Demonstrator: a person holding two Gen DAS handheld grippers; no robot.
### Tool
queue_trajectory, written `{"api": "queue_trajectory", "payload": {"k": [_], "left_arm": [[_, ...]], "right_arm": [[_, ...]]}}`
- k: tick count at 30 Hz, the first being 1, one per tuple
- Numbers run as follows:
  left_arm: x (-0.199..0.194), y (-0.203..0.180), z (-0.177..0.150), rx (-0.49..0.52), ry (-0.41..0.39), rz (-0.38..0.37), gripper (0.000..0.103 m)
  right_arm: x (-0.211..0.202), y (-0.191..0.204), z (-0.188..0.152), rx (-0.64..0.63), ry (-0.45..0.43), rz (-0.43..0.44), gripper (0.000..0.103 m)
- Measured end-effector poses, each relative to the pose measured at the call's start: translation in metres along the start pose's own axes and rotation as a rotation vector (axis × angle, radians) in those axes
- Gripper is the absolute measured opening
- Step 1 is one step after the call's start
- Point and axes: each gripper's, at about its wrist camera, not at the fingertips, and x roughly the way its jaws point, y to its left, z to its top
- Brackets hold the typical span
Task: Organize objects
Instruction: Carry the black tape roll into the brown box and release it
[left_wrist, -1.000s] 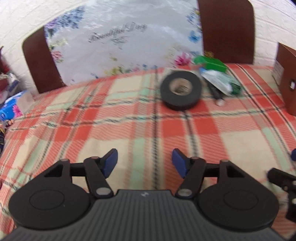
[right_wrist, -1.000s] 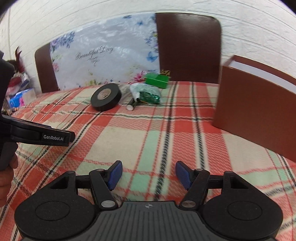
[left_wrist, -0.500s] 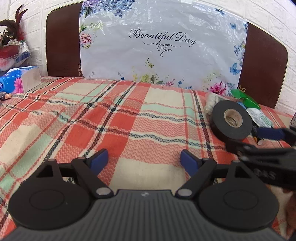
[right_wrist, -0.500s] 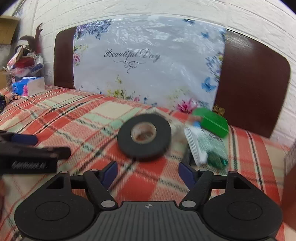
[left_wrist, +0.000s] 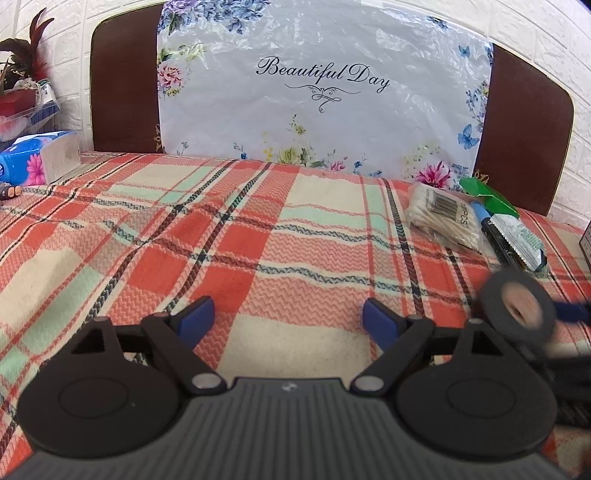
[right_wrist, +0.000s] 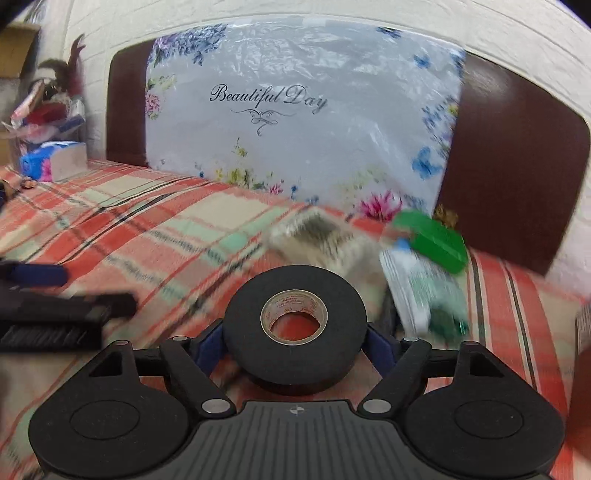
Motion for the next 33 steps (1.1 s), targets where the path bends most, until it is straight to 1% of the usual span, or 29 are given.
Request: {"api": "queue_trajectory", "payload": {"k": [2, 4, 6, 8, 9, 10, 11, 12, 13, 15, 17, 19, 20, 21, 22, 23, 24, 25, 26, 27, 28, 30, 33], "left_arm": [[0.000, -0.001, 0.001, 0.008, 0.002, 0.003, 0.089], [0.000, -0.003, 0.001, 0.021, 0.005, 0.010, 0.089], [0.000, -0.007, 0.001, 0.044, 0.013, 0.026, 0.090], [-0.004, -0.014, 0.002, 0.063, 0.038, 0.055, 0.089], [-0.009, -0.017, 0.003, 0.045, 0.064, 0.048, 0.088], [-0.018, -0.021, 0.003, 0.010, 0.092, -0.002, 0.088], [-0.028, -0.027, 0.002, -0.020, 0.113, -0.075, 0.086], [-0.039, -0.038, 0.001, -0.029, 0.137, -0.148, 0.085], [-0.049, -0.051, -0.001, -0.016, 0.157, -0.212, 0.084], [-0.067, -0.084, -0.005, 0.058, 0.182, -0.315, 0.083], [-0.078, -0.114, -0.008, 0.155, 0.191, -0.359, 0.079], [-0.082, -0.131, -0.010, 0.192, 0.206, -0.387, 0.078], [-0.081, -0.138, -0.011, 0.208, 0.228, -0.394, 0.075], [-0.078, -0.144, -0.014, 0.230, 0.262, -0.383, 0.071], [-0.073, -0.148, -0.018, 0.247, 0.303, -0.364, 0.060], [-0.068, -0.148, -0.023, 0.240, 0.339, -0.371, 0.058], [-0.067, -0.147, -0.025, 0.222, 0.340, -0.380, 0.057], [-0.067, -0.147, -0.025, 0.218, 0.341, -0.393, 0.049], [-0.067, -0.147, -0.023, 0.207, 0.355, -0.426, 0.031], [-0.069, -0.149, -0.020, 0.191, 0.370, -0.433, 0.031], [-0.072, -0.154, -0.014, 0.192, 0.368, -0.425, 0.031], [-0.084, -0.167, 0.001, 0.222, 0.316, -0.452, 0.031], [-0.106, -0.198, 0.032, 0.269, 0.203, -0.528, 0.030]], "right_arm": [[-0.028, -0.010, -0.020, 0.049, 0.018, 0.032, 0.076], [-0.056, -0.017, -0.040, 0.079, 0.025, 0.036, 0.076], [-0.082, -0.022, -0.059, 0.089, 0.027, 0.016, 0.076], [-0.102, -0.026, -0.073, 0.100, 0.031, -0.012, 0.076], [-0.110, -0.028, -0.078, 0.107, 0.033, -0.026, 0.076], [-0.117, -0.031, -0.083, 0.114, 0.029, -0.041, 0.077], [-0.124, -0.033, -0.087, 0.120, 0.025, -0.047, 0.083], [-0.128, -0.037, -0.089, 0.125, 0.028, -0.048, 0.086], [-0.132, -0.039, -0.093, 0.127, 0.028, -0.052, 0.086], [-0.135, -0.042, -0.097, 0.133, 0.033, -0.051, 0.086], [-0.133, -0.044, -0.096, 0.135, 0.041, -0.044, 0.086], [-0.129, -0.042, -0.094, 0.116, 0.046, -0.042, 0.086], [-0.127, -0.041, -0.093, 0.103, 0.046, -0.042, 0.086], [-0.125, -0.040, -0.092, 0.090, 0.046, -0.042, 0.085], [-0.123, -0.039, -0.091, 0.081, 0.046, -0.041, 0.085], [-0.122, -0.039, -0.090, 0.080, 0.047, -0.038, 0.084], [-0.120, -0.041, -0.090, 0.085, 0.049, -0.027, 0.078], [-0.119, -0.043, -0.089, 0.090, 0.051, -0.001, 0.074], [-0.119, -0.043, -0.089, 0.088, 0.046, 0.011, 0.074], [-0.119, -0.042, -0.090, 0.084, 0.041, 0.009, 0.074], [-0.120, -0.043, -0.090, 0.085, 0.034, 0.010, 0.074], [-0.126, -0.048, -0.088, 0.111, -0.001, 0.009, 0.074], [-0.147, -0.066, -0.078, 0.133, -0.120, -0.054, 0.074]]}}
